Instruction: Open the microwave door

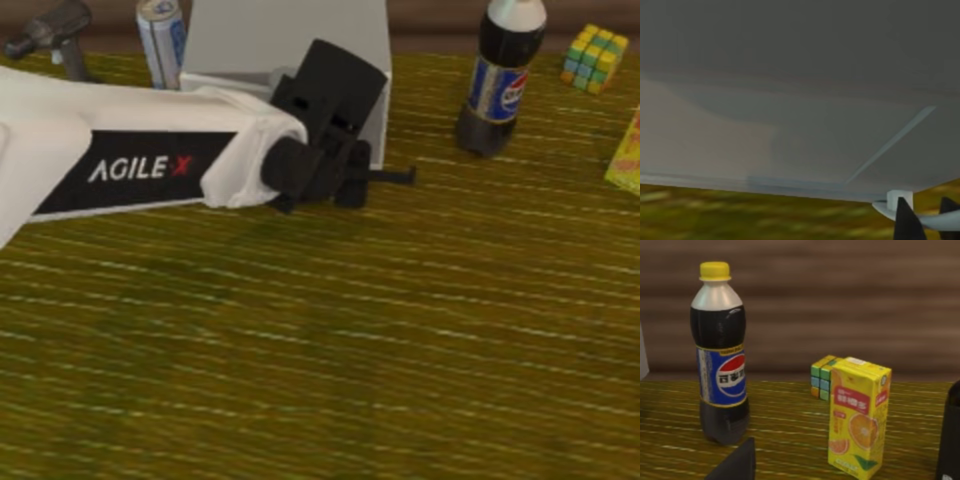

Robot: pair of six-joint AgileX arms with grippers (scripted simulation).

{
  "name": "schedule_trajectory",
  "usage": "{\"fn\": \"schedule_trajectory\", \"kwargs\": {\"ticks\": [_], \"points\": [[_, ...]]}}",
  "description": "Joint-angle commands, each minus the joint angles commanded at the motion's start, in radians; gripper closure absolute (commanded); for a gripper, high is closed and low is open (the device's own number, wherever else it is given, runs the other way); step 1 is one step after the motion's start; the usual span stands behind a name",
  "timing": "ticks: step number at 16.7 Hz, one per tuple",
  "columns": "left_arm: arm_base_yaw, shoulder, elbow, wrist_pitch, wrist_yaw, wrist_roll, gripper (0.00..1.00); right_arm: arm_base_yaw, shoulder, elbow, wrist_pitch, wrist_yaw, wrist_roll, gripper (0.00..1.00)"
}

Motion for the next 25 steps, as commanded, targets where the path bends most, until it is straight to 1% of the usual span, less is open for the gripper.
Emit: {"fn": "schedule_trajectory", "kwargs": {"ticks": [9, 10, 16, 25], "points": [[0.0, 0.0, 0.0, 0.0, 0.0, 0.0, 1.0, 0.0, 0.0, 0.0, 0.0, 0.0, 0.0, 0.0], [-0.008, 0.002, 0.006, 0.001, 0.007, -0.005, 1.0, 0.0, 0.0, 0.0, 0.0, 0.0, 0.0, 0.0], [0.007, -0.026, -0.039, 0.024, 0.027, 0.035, 1.0, 0.0, 0.0, 0.0, 0.0, 0.0, 0.0, 0.0], [0.007, -0.026, -0.041, 0.024, 0.027, 0.036, 1.0, 0.0, 0.0, 0.0, 0.0, 0.0, 0.0, 0.0]]}}
